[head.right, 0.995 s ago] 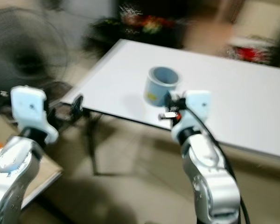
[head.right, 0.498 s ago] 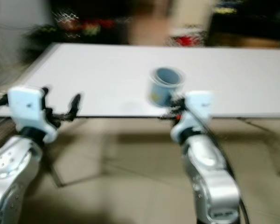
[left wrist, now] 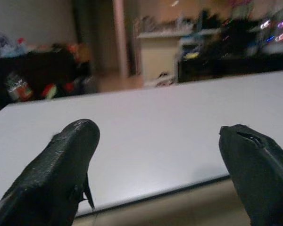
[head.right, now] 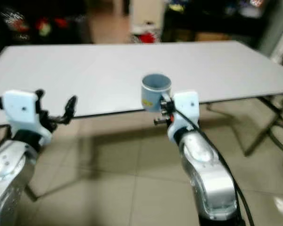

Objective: Setting the table

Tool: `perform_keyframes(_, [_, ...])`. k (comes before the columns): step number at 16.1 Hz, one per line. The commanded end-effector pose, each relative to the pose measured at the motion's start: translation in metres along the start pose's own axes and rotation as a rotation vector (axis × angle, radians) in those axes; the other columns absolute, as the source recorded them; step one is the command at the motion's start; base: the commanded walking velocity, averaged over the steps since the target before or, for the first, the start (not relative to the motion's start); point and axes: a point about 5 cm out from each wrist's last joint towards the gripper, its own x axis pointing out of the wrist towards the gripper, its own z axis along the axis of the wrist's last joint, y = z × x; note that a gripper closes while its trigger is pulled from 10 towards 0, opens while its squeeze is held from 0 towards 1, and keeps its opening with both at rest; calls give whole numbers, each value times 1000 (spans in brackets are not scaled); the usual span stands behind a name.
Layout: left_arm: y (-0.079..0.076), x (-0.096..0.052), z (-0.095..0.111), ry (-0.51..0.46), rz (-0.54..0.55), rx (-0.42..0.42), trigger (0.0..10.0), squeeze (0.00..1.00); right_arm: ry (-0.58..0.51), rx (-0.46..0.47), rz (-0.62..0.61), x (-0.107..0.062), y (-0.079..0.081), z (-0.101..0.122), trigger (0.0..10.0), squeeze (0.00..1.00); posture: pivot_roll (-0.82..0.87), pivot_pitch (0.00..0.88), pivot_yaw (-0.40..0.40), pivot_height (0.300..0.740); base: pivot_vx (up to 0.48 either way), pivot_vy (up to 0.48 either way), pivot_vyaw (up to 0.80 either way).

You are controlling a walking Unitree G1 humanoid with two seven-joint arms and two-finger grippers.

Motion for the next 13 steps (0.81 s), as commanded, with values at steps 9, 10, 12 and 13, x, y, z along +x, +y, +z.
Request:
perform_keyframes(9, [2,-5,-4,6,9,11,10000,0,-38,9,102,8,9,2,10000,0,-39,0,-53,740,402,0,290])
perform_keyframes(10, [2,-5,-5,7,7,11,10000,0,-38,6,104,9,9,2,10000,0,-39,0,-53,740,405,0,0])
perform_keyframes(12, [2,-5,-5,9,-2,14,10000,0,-38,8,103,10,8,0,10000,0,-37,0,-52,740,403,0,0])
perform_keyframes(13, [1,-4,-5,9,-6,17,10000,0,-39,10,103,10,8,0,10000,0,-36,0,-50,740,409,0,0])
